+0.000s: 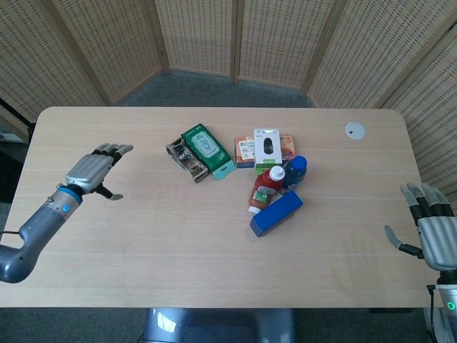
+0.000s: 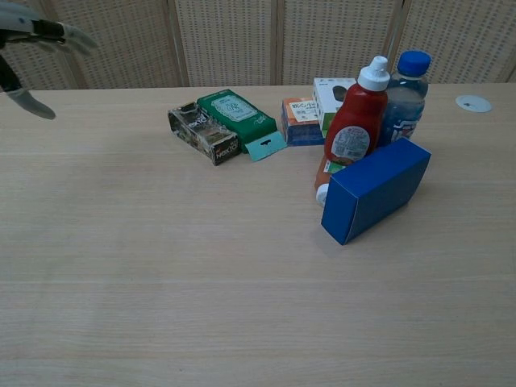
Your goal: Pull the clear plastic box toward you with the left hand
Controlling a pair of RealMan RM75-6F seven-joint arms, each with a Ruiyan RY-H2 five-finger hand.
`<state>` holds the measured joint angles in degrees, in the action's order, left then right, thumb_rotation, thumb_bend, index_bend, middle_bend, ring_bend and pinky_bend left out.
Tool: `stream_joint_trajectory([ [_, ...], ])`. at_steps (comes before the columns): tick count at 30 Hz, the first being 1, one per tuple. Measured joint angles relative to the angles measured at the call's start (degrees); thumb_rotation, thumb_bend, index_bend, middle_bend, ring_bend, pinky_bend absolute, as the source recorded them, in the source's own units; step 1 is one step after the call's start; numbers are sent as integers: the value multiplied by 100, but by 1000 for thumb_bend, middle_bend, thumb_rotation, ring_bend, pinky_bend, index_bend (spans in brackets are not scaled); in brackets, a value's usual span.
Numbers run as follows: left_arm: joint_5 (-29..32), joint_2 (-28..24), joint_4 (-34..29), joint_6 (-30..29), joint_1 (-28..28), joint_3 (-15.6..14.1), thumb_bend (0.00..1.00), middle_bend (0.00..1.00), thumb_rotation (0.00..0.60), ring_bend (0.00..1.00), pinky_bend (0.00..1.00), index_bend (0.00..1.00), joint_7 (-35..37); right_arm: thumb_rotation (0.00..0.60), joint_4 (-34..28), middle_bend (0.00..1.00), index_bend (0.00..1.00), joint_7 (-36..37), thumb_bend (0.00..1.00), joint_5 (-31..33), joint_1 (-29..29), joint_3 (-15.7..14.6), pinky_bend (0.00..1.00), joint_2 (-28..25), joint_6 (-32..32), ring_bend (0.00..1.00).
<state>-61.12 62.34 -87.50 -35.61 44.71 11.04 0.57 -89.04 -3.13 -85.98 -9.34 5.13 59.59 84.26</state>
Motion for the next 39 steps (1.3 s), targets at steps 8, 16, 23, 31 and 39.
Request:
stream_joint_trajectory([
  [8,764,1087,1128,654,926,-73,45,0,513,0,0,0,-600,122,-126,0,0,-121,382,152,135,4,0,-115,46,0],
  [16,1485,2005,1991,1101,1705,-495,45,0,394,0,0,0,-1232,120,-199,0,0,-155,382,242,244,1,0,-201,85,0],
  [23,1904,2484,2487,1279,2039,-741,45,0,371,0,0,0,-1358,121,-241,0,0,-155,382,261,300,4,0,-236,108,0],
  [31,2078,2864,3064,1470,2228,-846,43,0,369,0,0,0,-1275,120,-313,0,0,-232,384,314,332,16,0,-275,92,0],
  [39,2014,3237,3724,1734,2346,-782,41,0,366,0,0,0,-1041,121,-437,0,0,-371,382,396,330,43,0,-327,26,0],
])
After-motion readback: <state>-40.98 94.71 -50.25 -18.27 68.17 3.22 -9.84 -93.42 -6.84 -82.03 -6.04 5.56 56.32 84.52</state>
